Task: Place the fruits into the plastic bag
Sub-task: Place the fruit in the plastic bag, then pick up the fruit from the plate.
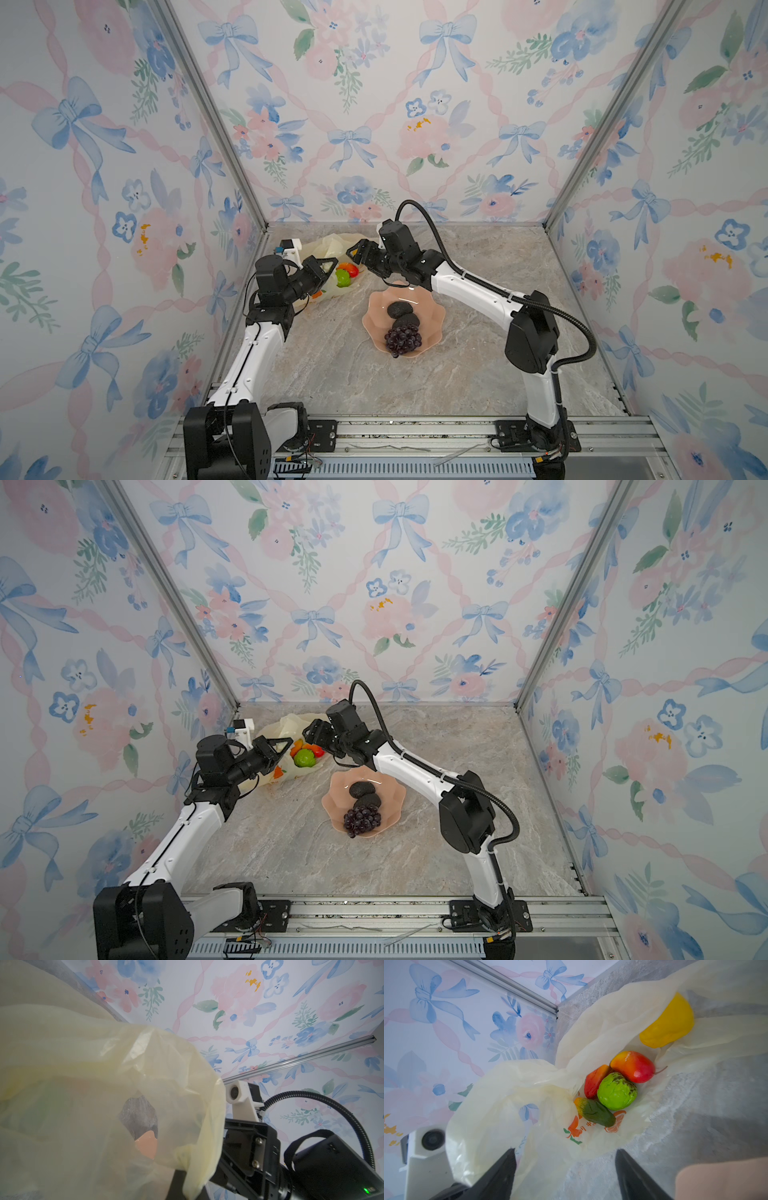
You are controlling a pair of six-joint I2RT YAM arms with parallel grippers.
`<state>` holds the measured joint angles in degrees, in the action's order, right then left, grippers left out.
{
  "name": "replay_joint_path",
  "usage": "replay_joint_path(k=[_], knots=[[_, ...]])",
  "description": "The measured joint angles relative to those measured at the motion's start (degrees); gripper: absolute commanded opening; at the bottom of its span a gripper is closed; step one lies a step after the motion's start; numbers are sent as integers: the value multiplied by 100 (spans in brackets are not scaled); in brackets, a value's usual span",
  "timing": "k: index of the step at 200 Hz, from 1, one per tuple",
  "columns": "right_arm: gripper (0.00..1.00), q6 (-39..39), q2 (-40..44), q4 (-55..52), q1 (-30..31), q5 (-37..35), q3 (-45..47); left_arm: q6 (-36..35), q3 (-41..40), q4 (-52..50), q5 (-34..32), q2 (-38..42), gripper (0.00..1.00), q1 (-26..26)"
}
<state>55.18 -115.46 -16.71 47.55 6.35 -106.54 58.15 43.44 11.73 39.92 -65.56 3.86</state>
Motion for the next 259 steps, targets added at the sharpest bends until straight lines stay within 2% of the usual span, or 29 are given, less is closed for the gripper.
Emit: replay_joint_path(k=[39,49,92,142,188,259], knots=[[100,-1226,483,-1346,-26,-249,70,-68,-142,44,2,68,0,0],[96,-1589,511,-1716,-31,-358,50,-70,-225,44,2,98,0,0],[96,-3005,439,-3154,-31,-737,-225,-105,-354,39,0,114,0,0],[96,-4262,-249,-4280,31,-1281,-839,-142,-365,35,0,177,0,33],[96,-4728,-859,-4743,61,-1419,-1209,-212,-365,13,2,177,0,31],[96,-4798,-1211,-4966,63,-1327,-1506,-260,-476,20,20,140,0,31]])
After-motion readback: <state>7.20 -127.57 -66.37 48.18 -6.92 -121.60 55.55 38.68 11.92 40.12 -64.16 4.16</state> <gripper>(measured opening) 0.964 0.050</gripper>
